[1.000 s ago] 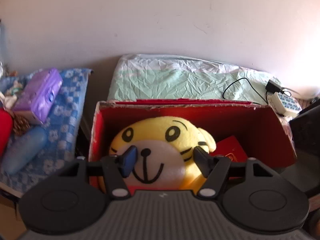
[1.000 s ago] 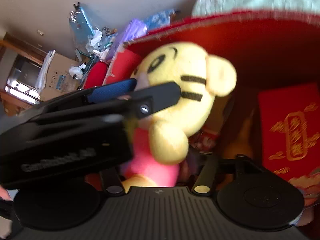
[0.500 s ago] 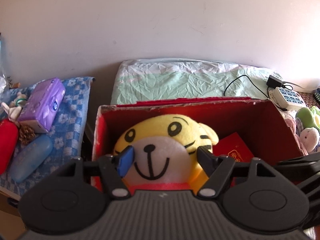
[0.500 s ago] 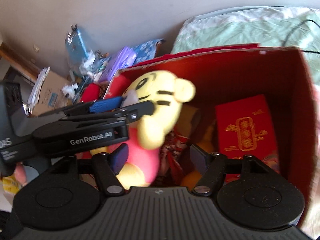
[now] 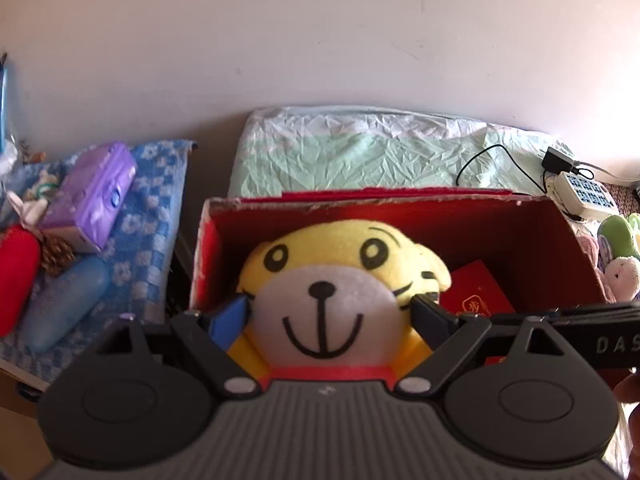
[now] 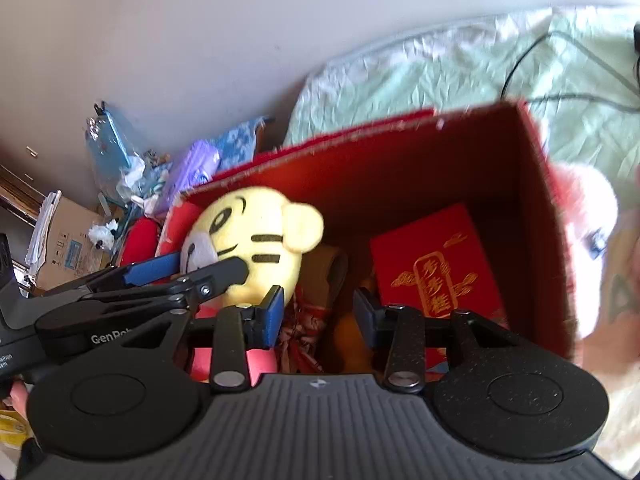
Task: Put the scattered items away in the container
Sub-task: 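Open both grippers to release the tiger and withdraw from the box, then grasp the white bunny with plaid ears using both grippers, then lift the white bunny and carry it to the red box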
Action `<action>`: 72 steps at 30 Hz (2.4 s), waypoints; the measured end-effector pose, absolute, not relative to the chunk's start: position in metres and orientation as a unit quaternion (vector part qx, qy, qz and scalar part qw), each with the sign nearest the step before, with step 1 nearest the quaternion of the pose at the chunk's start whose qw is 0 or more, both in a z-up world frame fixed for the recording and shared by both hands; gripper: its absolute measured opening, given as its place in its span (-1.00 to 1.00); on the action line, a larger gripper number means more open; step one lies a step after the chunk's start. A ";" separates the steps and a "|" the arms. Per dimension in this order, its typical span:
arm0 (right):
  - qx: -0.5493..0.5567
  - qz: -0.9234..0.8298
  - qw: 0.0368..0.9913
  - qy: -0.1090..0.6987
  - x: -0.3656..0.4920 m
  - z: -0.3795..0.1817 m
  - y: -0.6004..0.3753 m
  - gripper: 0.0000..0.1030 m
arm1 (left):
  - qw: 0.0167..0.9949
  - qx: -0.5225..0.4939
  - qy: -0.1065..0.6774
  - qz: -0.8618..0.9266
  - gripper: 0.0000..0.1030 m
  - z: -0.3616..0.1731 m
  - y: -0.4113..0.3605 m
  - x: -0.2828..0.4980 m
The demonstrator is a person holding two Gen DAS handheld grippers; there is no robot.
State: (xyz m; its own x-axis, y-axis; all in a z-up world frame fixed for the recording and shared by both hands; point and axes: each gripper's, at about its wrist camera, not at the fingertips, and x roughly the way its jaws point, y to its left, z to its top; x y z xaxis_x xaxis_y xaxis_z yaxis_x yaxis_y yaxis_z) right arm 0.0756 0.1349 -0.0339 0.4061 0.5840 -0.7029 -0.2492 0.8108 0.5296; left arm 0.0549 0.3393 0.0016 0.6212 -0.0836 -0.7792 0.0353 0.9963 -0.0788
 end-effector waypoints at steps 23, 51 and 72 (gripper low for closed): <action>0.167 0.133 0.888 0.407 0.036 -0.017 -0.104 0.07 | 0.920 0.043 0.364 -0.138 0.49 0.055 0.144 0.019; 0.130 0.238 0.827 0.492 0.134 -0.084 -0.217 0.17 | 0.850 -0.071 0.483 -0.196 0.57 -0.088 -0.070 0.058; 0.240 0.254 0.762 0.545 0.121 -0.120 -0.258 0.28 | 0.834 -0.058 0.493 -0.240 0.36 -0.107 -0.073 0.075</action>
